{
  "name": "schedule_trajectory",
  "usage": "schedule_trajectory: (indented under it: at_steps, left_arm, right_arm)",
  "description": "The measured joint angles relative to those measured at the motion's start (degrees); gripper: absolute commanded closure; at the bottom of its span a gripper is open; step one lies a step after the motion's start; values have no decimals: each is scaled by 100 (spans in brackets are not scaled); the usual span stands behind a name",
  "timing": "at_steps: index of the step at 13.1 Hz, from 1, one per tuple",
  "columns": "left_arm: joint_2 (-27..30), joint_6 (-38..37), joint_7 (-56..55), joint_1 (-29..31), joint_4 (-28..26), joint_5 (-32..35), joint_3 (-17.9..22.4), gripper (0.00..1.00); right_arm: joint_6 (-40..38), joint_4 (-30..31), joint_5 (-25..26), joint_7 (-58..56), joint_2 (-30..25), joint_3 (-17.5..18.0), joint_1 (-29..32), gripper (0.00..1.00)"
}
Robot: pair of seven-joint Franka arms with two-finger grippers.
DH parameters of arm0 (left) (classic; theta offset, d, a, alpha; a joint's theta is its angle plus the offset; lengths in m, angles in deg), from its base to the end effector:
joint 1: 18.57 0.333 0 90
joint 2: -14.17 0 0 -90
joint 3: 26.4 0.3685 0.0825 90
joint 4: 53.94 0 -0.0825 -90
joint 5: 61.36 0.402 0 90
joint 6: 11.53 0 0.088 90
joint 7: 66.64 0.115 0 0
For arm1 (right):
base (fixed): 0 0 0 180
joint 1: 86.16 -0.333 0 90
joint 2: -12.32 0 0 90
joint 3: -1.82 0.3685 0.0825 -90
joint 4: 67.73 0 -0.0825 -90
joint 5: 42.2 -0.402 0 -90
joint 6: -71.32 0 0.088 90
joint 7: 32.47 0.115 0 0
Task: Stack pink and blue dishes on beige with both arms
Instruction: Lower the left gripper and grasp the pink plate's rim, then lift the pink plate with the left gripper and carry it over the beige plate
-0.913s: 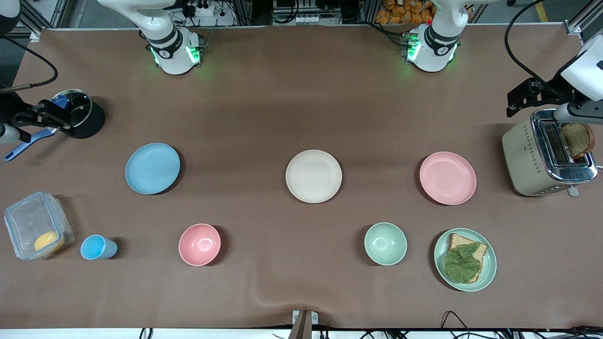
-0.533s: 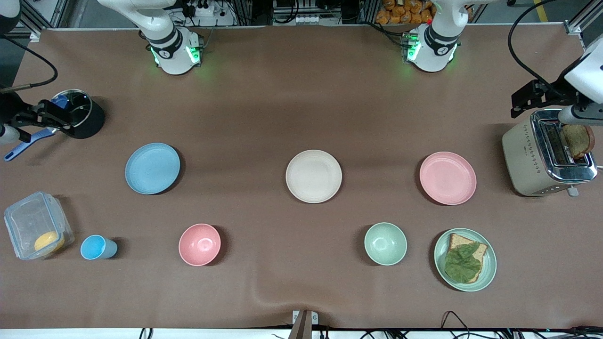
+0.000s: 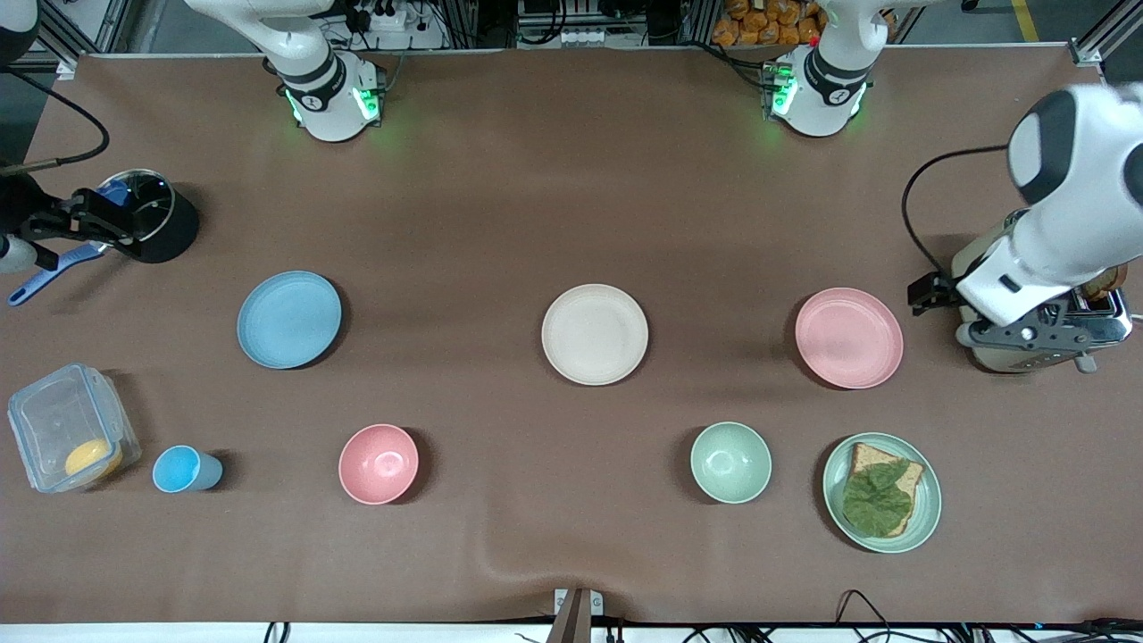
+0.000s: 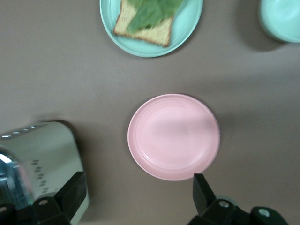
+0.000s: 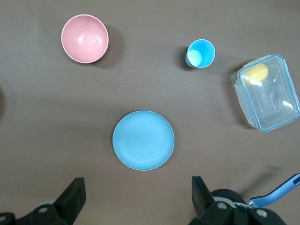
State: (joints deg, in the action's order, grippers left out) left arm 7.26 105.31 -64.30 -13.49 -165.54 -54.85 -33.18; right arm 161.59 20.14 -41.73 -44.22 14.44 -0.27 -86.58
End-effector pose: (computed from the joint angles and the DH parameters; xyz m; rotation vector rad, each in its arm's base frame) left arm 0.6036 -0.0086 0.4527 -3.0493 0.1872 0.0434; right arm 0.5864 -0.0176 0.6662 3.1194 0.2752 0.0059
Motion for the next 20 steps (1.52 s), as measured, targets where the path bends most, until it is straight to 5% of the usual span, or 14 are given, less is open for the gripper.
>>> schedule_trajectory:
  at_steps: [4, 12, 16, 19, 20]
  left_arm:
    - [-370, 957, 36, 409, -789, 1, 9, 0]
    - [-1818, 2069, 353, 1078, -879, 1, 9, 0]
    - [-1899, 2101, 353, 1072, -843, 1, -42, 44]
    - [-1912, 2101, 353, 1072, -843, 1, -52, 65]
    - [-1928, 2101, 353, 1072, -843, 1, -58, 85]
  right_arm:
    - [-10, -3, 0, 0, 0, -2, -1, 0]
    - [-1, -8, 0, -2, 1, -4, -12, 0]
    - [-2, -8, 0, -2, 1, -1, -41, 0]
    - [-4, -8, 0, -2, 1, -2, -45, 0]
    - [-6, -8, 0, -2, 1, -2, -45, 0]
